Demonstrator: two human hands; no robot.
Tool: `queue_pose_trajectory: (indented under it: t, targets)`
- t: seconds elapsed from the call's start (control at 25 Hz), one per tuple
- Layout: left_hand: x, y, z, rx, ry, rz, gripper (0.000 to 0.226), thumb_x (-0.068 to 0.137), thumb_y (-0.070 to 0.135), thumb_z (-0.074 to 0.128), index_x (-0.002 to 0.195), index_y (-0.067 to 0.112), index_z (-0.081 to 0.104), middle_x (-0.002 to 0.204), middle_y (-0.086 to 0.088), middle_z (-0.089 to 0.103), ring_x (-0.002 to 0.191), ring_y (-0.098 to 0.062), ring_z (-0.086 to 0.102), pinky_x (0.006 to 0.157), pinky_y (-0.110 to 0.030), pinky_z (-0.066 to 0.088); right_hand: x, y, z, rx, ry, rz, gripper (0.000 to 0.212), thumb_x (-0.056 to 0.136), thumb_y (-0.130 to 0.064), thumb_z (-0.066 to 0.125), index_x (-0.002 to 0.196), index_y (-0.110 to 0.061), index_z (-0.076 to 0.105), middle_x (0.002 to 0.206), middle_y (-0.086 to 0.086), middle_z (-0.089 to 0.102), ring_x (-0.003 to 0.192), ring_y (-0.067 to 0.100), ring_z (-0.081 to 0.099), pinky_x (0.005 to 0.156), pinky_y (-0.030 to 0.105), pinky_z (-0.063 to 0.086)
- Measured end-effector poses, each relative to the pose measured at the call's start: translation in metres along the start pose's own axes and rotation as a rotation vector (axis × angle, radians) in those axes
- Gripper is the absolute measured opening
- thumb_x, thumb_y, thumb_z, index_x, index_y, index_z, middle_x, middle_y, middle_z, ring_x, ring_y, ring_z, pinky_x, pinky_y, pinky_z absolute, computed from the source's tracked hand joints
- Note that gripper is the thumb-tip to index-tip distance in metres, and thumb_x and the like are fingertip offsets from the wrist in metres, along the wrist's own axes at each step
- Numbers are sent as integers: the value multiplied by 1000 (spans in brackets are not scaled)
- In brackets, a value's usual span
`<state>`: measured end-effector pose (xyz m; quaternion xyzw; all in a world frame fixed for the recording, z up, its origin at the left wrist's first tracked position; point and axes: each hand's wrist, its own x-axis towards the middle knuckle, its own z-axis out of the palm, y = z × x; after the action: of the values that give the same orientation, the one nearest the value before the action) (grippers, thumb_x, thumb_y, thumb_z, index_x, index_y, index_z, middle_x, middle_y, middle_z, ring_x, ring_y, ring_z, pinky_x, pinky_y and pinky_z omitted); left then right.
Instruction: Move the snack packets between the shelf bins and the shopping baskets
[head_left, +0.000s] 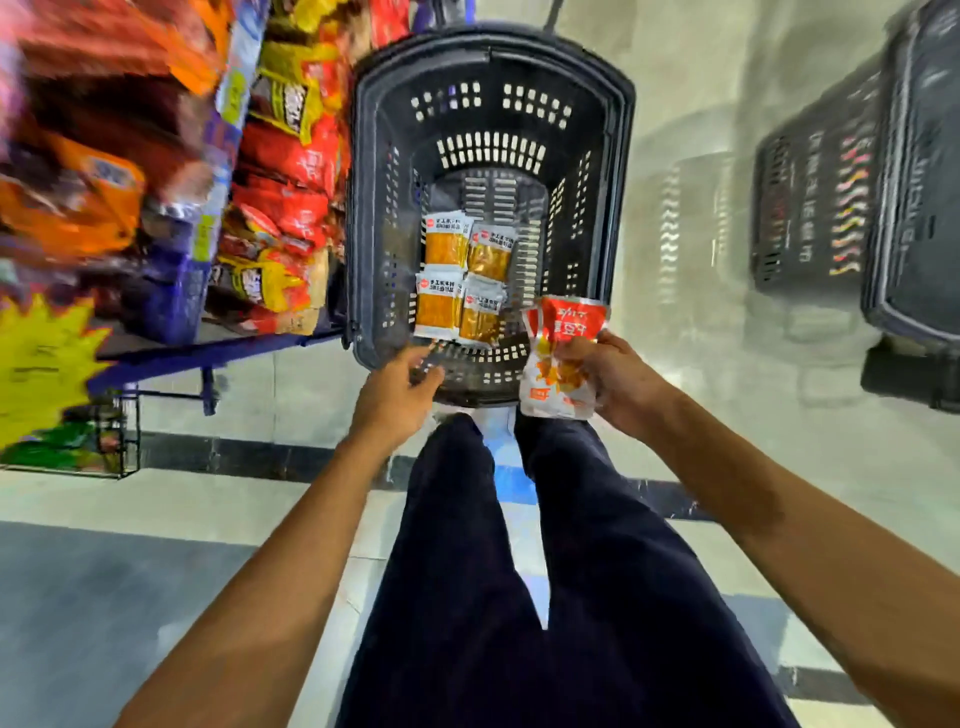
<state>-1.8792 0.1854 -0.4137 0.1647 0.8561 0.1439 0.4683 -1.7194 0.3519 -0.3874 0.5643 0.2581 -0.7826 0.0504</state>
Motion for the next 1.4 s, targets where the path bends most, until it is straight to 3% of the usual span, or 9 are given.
queue_pose_trajectory:
  t: [0.16,0.32,0.56,0.8,0.92,1.04,1.16,1.32,1.4]
  targets:
    - [-83,9,-24,9,58,158,39,93,34,56,128,19,54,121,-10,63,109,-28,60,91,-38,48,-88,10,2,5,-58,-109,35,67,-7,66,102,-9,59,86,10,67,73,23,66,65,33,54]
    - [-139,0,-34,83,4,335,40,92,33,56,131,21,51,124,-10,61,113,-27,57,90,-35,46,-162,51,6,197,-47,-301,32,70,-3,64,102,-5,60,83,7,71,71,20,68,69,32,58]
    - [-184,1,-15,186,-127,539,45,92,37,56,132,17,49,132,-5,56,119,-24,53,95,-35,43,-244,162,-12,515,27,-351,95,24,-24,94,111,-4,60,89,11,72,75,23,71,67,34,58]
    - [-230,46,42,287,-231,726,47,93,35,56,136,17,45,139,-4,48,128,-22,45,104,-35,37,-294,248,-60,741,147,-348,96,31,-23,94,118,-3,58,111,19,67,91,32,69,74,41,58]
    - [-244,76,83,348,-260,755,47,93,37,55,136,20,44,140,-4,48,128,-22,46,101,-33,38,-313,270,-99,786,234,-328,62,64,-14,73,122,-2,54,108,19,68,85,31,70,69,38,57]
    - [-268,106,130,334,-289,741,46,94,35,54,136,19,44,140,-6,49,127,-24,47,98,-32,38,-334,275,-147,824,270,-371,51,66,-8,67,115,-2,56,97,17,71,76,28,71,60,35,58]
    - [-280,127,160,306,-291,732,44,94,31,54,135,17,45,139,-5,49,127,-23,46,96,-28,36,-341,265,-186,841,275,-403,54,70,-10,63,121,2,54,106,21,67,80,29,70,64,35,59]
    - [-280,140,179,260,-247,662,40,94,29,55,132,18,49,135,-4,53,125,-22,48,97,-29,38,-338,224,-240,773,235,-417,83,47,-22,89,121,-2,57,114,18,66,91,30,69,77,41,57]
    - [-272,152,184,251,-223,623,40,94,28,55,131,16,49,135,-3,53,124,-21,49,98,-30,38,-333,191,-266,764,198,-419,80,49,-26,88,120,-4,58,112,16,68,94,30,68,81,43,56]
